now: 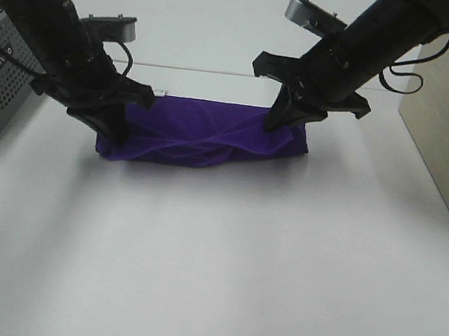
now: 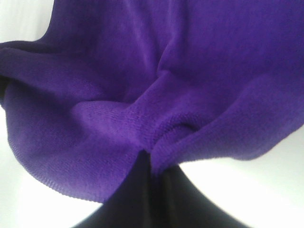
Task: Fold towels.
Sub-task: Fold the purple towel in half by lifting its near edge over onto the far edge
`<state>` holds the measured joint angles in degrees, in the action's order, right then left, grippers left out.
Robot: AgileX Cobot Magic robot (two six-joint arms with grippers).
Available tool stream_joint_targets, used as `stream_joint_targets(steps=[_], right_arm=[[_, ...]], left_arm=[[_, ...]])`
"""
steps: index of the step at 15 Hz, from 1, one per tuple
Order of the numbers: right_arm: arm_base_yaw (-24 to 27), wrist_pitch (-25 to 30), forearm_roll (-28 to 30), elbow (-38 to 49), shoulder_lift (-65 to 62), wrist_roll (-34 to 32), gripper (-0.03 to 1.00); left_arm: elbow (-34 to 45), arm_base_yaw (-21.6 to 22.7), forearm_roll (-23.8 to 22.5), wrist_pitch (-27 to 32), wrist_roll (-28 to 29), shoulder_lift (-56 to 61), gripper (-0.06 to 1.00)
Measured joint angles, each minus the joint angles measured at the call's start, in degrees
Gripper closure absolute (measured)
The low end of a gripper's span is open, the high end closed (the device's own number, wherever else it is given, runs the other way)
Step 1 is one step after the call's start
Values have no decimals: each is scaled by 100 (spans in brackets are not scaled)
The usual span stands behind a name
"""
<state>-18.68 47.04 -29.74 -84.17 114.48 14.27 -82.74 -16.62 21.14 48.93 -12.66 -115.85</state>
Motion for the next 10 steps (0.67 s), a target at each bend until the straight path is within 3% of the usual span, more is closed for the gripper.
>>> stream_joint_targets(steps=[5, 10], right_arm=[[0, 115, 940, -1730, 1003, -401, 94], [189, 269, 1301, -3060, 2011, -573, 94]], left_arm=[[-1725, 183, -155, 17, 0, -882, 94], [-3025, 292, -269, 23, -17, -1782, 94]])
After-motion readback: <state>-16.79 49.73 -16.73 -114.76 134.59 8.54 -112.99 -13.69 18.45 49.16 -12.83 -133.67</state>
